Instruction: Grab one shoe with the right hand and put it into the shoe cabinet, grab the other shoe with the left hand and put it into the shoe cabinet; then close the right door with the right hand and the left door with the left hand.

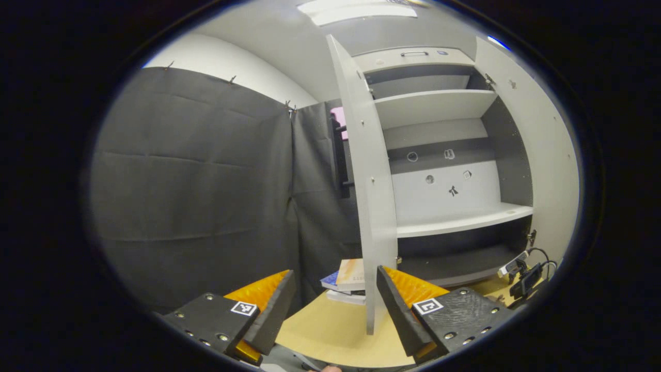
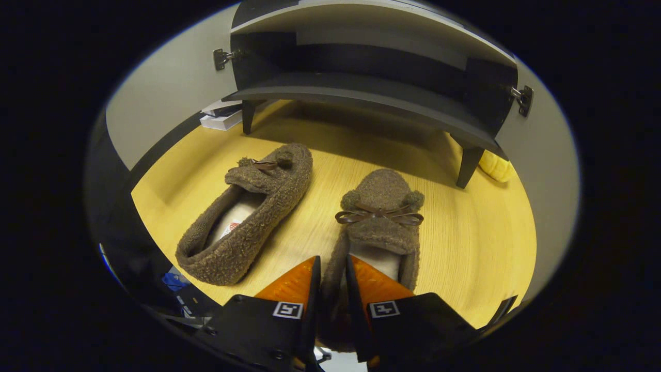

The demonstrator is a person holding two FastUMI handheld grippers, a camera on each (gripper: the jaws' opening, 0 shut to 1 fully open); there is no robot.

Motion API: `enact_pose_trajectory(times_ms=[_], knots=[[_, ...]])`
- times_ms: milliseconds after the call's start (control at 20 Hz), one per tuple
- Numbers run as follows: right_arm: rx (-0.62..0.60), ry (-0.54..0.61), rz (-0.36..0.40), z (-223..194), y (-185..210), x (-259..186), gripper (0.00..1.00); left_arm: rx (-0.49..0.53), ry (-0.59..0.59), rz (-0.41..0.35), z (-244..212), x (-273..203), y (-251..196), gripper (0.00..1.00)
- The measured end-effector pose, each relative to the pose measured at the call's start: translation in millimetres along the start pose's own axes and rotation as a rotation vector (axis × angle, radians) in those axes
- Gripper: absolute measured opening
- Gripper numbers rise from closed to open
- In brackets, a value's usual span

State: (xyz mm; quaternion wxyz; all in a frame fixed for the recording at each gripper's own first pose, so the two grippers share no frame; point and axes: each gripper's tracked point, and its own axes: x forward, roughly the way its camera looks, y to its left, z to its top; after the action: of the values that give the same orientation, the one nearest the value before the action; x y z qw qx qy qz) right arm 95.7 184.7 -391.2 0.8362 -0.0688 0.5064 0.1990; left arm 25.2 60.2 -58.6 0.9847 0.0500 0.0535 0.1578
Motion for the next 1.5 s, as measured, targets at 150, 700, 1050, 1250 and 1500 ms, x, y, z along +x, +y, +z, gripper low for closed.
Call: enact_pose_trajectory(times_ms=[150,700,1050,1250,1500], knots=[[0.053,-0.016,-0.030,4.5,-8.2,-5.4,0.36,-0.001,-0.004,-0.008,2.0,-2.8,-3.0,1.00],[0.136,-0.081,0.021,21.4,-24.8,-39.5,0.02,0.001,-0.024,-0.089,10.4,-11.0,-38.1,1.00],[0.168,-0.210,0.039,64.7,-38.4,-91.4,0.01,0.000,-0.046,-0.178,18.1,-10.2,-77.8,1.00],[0.156,-0.289,0.039,92.7,-44.4,-122.7,0.02,-0.007,-0.059,-0.230,22.2,-7.9,-100.1,1.00],[0.144,-0.374,0.038,123.0,-47.8,-158.4,0.01,-0.027,-0.064,-0.276,22.2,0.2,-118.1,1.00]])
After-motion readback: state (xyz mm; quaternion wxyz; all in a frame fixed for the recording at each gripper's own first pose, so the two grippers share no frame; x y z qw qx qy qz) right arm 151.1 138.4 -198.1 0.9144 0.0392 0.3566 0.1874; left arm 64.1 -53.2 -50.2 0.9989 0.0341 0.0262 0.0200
